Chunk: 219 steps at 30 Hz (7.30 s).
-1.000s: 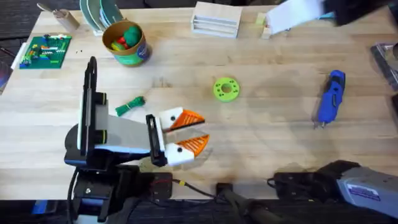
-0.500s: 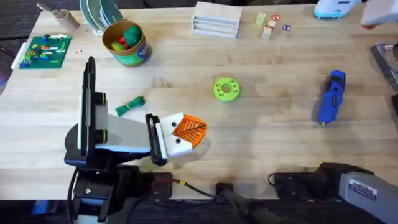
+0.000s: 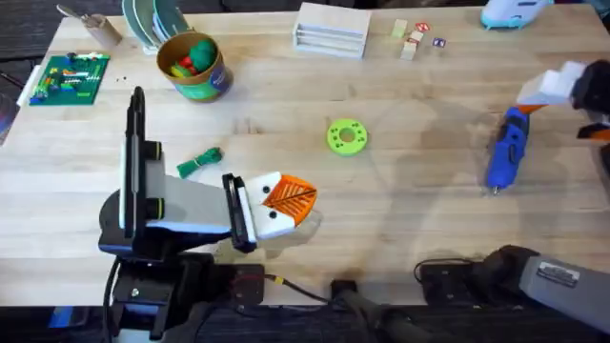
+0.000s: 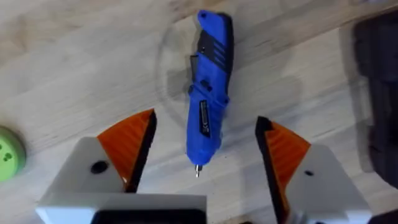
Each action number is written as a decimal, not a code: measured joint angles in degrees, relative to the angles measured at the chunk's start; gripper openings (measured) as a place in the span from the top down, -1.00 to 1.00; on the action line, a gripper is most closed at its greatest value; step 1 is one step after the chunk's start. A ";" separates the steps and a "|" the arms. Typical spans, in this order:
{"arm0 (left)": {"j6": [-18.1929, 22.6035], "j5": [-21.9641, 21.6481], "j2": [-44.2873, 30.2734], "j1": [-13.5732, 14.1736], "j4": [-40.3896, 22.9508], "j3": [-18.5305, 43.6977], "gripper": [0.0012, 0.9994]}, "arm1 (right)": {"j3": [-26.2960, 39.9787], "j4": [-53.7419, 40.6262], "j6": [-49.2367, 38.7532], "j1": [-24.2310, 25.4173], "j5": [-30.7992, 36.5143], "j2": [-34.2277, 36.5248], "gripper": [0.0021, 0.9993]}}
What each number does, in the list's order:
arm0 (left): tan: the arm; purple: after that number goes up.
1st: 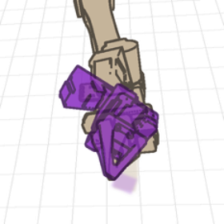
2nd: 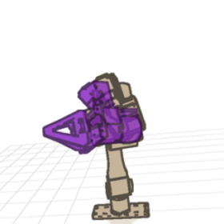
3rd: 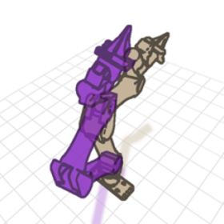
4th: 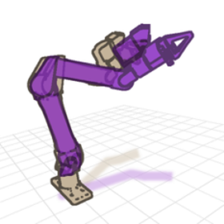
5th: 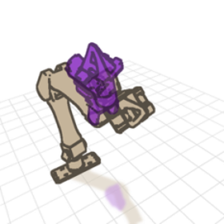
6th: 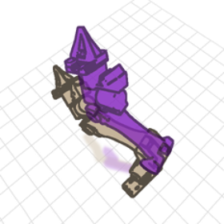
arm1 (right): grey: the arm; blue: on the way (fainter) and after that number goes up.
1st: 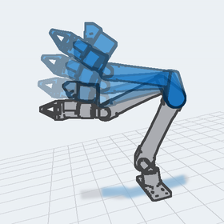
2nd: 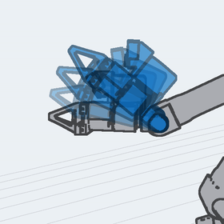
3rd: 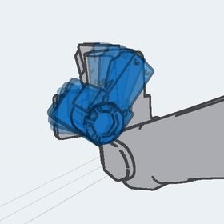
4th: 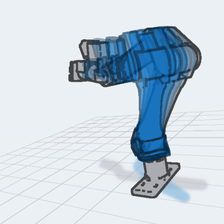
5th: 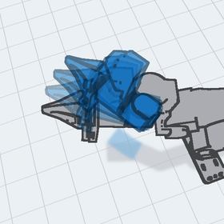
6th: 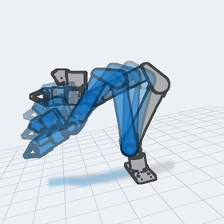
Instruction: Pick up the gripper from the table and insert it into the empty holder that is missing its gripper. Then pick up a screw, insert it into the mounting hole, and use the screwdriver to tighten it. Finally, clean up the table by picking up the vegetable and placing it into the bucket.
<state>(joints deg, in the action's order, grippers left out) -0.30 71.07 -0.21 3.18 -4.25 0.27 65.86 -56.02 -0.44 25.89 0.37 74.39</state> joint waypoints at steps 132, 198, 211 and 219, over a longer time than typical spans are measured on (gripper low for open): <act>0.01 -0.17 0.00 0.00 -0.01 0.00 1.00 | -30.15 99.24 -0.05 -79.12 -18.29 -19.11 0.95; 0.00 -0.35 0.00 0.00 0.13 0.04 1.00 | -31.29 111.57 -3.90 -78.44 -20.72 -18.71 0.95; 0.00 -0.35 0.00 0.00 0.15 0.04 1.00 | -31.22 91.71 -11.02 -71.33 -12.08 -16.32 0.95; 0.00 -0.35 0.00 0.00 0.15 0.04 1.00 | -31.20 74.16 -32.87 -58.22 -0.24 -13.78 0.95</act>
<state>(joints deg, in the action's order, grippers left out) -0.30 70.72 -0.21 3.18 -4.10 0.32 34.65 18.14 -33.31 -32.33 0.13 60.60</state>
